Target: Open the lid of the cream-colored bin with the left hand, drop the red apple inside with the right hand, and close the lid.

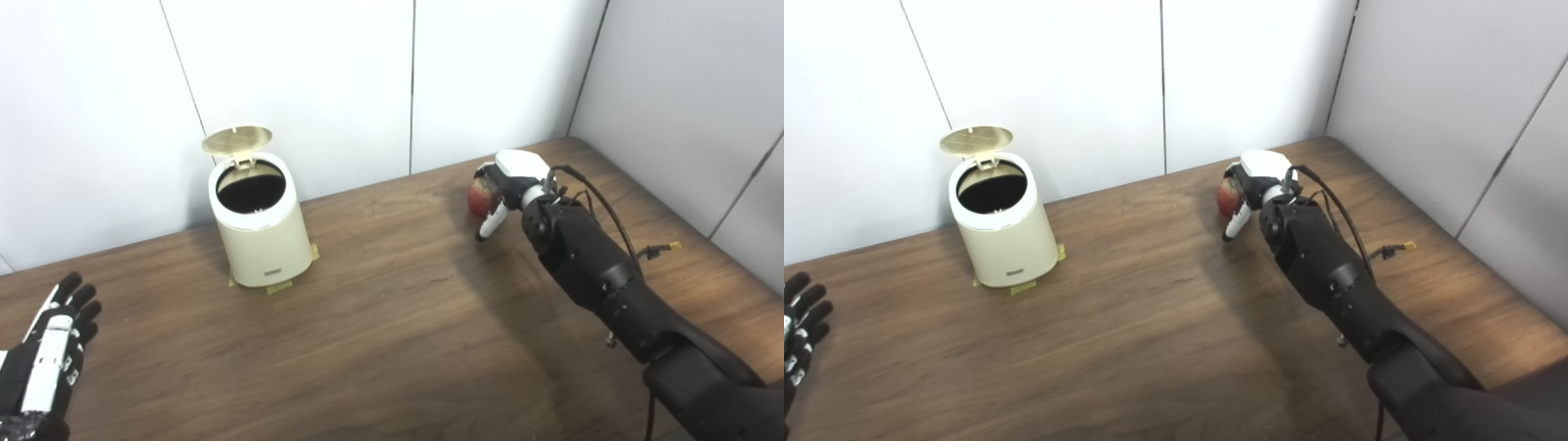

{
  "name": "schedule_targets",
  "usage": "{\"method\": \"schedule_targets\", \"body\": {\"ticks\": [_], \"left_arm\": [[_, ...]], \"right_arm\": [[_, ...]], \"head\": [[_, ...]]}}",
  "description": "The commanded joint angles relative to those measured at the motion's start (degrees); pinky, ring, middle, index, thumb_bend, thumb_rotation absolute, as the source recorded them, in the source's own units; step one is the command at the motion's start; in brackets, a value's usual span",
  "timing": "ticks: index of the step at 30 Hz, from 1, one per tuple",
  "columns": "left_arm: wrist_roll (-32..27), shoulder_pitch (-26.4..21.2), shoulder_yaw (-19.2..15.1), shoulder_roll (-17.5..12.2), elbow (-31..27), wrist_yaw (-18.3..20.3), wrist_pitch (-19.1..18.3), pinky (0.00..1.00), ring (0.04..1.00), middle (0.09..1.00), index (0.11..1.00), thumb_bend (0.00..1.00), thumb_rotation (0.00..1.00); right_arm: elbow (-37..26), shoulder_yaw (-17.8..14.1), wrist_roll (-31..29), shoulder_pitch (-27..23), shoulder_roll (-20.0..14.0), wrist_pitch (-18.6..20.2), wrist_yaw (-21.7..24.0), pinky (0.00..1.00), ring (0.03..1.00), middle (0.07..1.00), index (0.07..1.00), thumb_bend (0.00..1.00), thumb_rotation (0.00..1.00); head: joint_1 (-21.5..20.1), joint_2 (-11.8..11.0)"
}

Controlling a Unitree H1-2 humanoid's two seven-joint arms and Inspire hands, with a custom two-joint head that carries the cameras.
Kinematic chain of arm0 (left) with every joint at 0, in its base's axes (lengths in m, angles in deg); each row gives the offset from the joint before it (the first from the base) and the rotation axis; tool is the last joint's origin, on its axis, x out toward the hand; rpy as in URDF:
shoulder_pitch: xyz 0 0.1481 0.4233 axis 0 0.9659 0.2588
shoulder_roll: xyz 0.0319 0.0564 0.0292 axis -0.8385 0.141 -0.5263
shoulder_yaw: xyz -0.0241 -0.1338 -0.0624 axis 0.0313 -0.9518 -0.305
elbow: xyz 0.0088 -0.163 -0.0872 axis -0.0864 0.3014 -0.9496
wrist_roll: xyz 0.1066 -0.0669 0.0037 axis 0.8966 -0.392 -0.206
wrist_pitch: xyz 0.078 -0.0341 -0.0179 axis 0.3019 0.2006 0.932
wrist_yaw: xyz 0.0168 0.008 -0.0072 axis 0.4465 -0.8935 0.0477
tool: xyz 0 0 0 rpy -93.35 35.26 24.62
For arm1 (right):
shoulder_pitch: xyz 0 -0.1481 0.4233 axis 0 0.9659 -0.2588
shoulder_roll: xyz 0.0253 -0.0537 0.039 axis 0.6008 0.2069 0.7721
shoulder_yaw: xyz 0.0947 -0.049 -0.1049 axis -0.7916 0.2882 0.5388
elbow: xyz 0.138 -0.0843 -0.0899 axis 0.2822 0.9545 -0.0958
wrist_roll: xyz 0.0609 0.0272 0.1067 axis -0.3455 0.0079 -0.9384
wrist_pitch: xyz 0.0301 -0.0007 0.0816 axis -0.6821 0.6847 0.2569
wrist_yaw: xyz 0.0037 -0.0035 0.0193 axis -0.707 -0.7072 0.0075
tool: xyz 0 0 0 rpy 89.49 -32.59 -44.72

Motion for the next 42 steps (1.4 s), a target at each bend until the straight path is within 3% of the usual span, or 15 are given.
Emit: {"method": "schedule_targets", "body": {"ticks": [1,12,16,19,20,22,25,26,28,36,42], "left_arm": [[-0.74,-2.43,0.10,-2.07,-2.18,-1.23,0.52,1.00,0.969,0.967,0.988,0.09,0.85],[-1.22,-2.71,1.44,-3.22,-2.67,-2.60,0.52,1.00,0.977,0.973,0.983,0.07,0.85],[-1.45,-2.77,1.82,-3.52,-3.05,-3.12,0.53,1.00,0.977,0.973,0.981,0.05,0.86],[-1.68,-2.72,1.76,-3.52,-3.25,-3.38,0.53,1.00,0.972,0.965,0.974,0.04,0.86],[-1.67,-2.74,1.94,-3.73,-3.34,-3.58,0.53,1.00,0.968,0.960,0.971,0.04,0.86],[-1.70,-2.83,2.35,-4.15,-3.48,-4.02,0.53,1.00,0.969,0.959,0.968,0.04,0.86],[-1.91,-3.00,2.70,-4.25,-3.73,-4.67,0.53,1.00,0.968,0.958,0.968,0.04,0.85],[-1.93,-3.08,2.85,-4.24,-3.80,-4.94,0.53,1.00,0.965,0.954,0.965,0.04,0.85],[-2.11,-3.19,2.97,-4.06,-3.89,-5.51,0.53,1.00,0.965,0.953,0.963,0.04,0.85],[-1.66,-3.25,2.99,-3.45,-3.93,-5.46,0.53,1.00,0.966,0.952,0.962,0.04,0.83],[-1.26,-3.34,3.41,-3.29,-3.99,-6.12,0.53,1.00,0.963,0.947,0.958,0.03,0.83]], "right_arm": [[-0.37,0.47,1.55,-3.42,-2.51,0.01,-0.84,0.95,0.942,0.818,0.785,0.94,0.21],[-0.82,2.66,1.98,-3.04,-4.15,-1.02,-1.18,0.99,0.950,0.817,0.755,0.94,0.23],[-0.03,1.37,0.23,-2.01,-3.50,-3.66,-5.97,0.96,0.905,0.756,0.704,0.95,0.19],[-0.03,-0.37,-1.18,-1.37,-2.00,-4.34,-10.45,0.94,0.822,0.689,0.664,0.89,0.13],[-0.17,-0.95,-1.52,-1.10,-1.51,-5.02,-12.59,0.92,0.781,0.570,0.632,0.70,0.05],[0.21,-1.79,-1.80,-0.66,-0.80,-7.38,-17.72,0.85,0.723,0.492,0.549,0.57,0.01],[1.35,-3.03,-3.02,-0.53,0.13,-9.98,-23.24,0.72,0.610,0.497,0.486,0.53,0.00],[1.39,-3.40,-3.49,-0.51,0.36,-10.37,-23.97,0.51,0.488,0.490,0.497,0.53,0.00],[0.94,-4.05,-4.56,-0.28,0.59,-11.24,-24.61,0.39,0.409,0.499,0.515,0.52,0.00],[0.21,-5.27,-7.84,1.00,0.37,-14.94,-25.37,0.36,0.389,0.501,0.512,0.50,0.00],[0.23,-5.40,-8.48,1.10,0.70,-14.92,-25.59,0.37,0.384,0.494,0.516,0.50,0.00]], "head": [[-0.11,0.09],[0.05,0.41],[0.32,0.62],[0.41,0.72],[0.43,0.83],[0.39,0.89],[0.30,0.93],[0.35,0.97],[0.39,0.99],[0.56,1.14],[0.96,1.03]]}}
